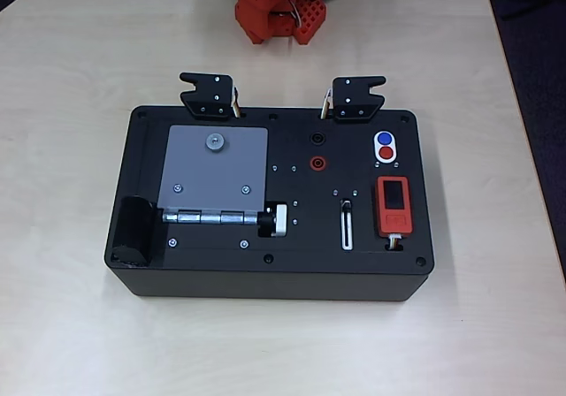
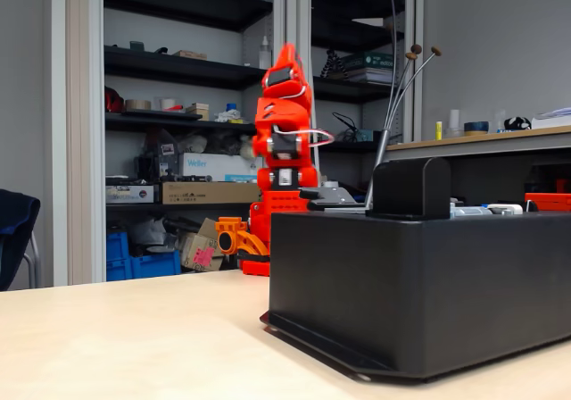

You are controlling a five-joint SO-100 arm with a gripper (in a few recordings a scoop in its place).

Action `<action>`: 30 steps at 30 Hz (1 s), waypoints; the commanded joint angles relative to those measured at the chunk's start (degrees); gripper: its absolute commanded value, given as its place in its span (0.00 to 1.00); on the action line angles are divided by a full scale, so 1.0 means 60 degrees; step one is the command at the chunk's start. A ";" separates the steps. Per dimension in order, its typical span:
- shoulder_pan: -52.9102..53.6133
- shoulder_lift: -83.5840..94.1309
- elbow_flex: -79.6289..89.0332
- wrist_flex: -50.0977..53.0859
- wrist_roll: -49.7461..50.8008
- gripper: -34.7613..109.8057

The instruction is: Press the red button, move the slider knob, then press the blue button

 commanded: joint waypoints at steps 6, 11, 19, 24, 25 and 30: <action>0.1582 0.0190 0.0015 0.0337 0.1113 0.24; 0.1157 0.0220 0.0000 0.1978 0.2241 0.24; -0.0103 0.0205 -0.1055 0.6123 0.2607 0.24; -0.0718 0.0176 -0.2593 0.9155 0.2329 0.24; -0.0967 0.0176 -0.2871 0.9727 0.2197 0.24; -0.1772 0.0146 -0.4541 1.2803 0.1787 0.24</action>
